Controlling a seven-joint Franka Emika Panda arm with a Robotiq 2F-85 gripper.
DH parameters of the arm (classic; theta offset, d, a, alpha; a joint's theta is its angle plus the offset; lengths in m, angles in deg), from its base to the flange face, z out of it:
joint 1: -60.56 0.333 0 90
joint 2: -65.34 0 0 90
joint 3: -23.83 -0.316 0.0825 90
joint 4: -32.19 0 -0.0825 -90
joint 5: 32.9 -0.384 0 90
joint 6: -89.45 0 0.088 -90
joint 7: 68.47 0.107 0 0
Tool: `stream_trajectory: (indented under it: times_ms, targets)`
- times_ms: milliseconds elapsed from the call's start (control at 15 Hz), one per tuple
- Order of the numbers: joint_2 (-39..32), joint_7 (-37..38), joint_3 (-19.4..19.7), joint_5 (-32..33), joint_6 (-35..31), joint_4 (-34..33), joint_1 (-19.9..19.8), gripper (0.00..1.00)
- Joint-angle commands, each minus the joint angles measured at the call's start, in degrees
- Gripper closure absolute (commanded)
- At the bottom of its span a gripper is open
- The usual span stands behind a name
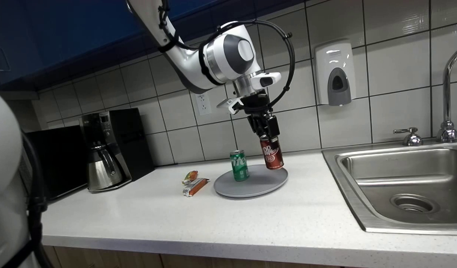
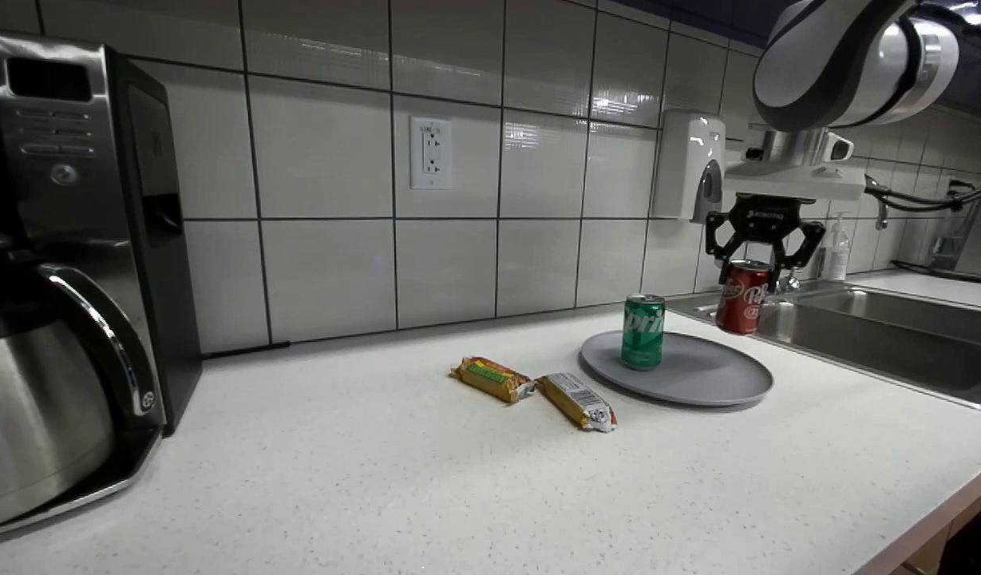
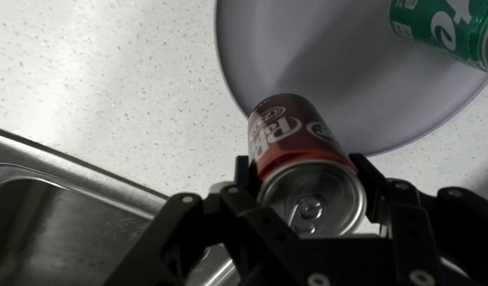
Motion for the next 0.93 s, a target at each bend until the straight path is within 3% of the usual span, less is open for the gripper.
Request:
stream_trajectory:
  times_ms: [0, 867]
  targets:
    - [-2.75, -1.59, -0.31, -0.74, 3.12, -4.49, 0.45, 0.62]
    - [-11.75, -6.86, -0.40, -0.32, 9.05, -13.23, 2.93, 0.62]
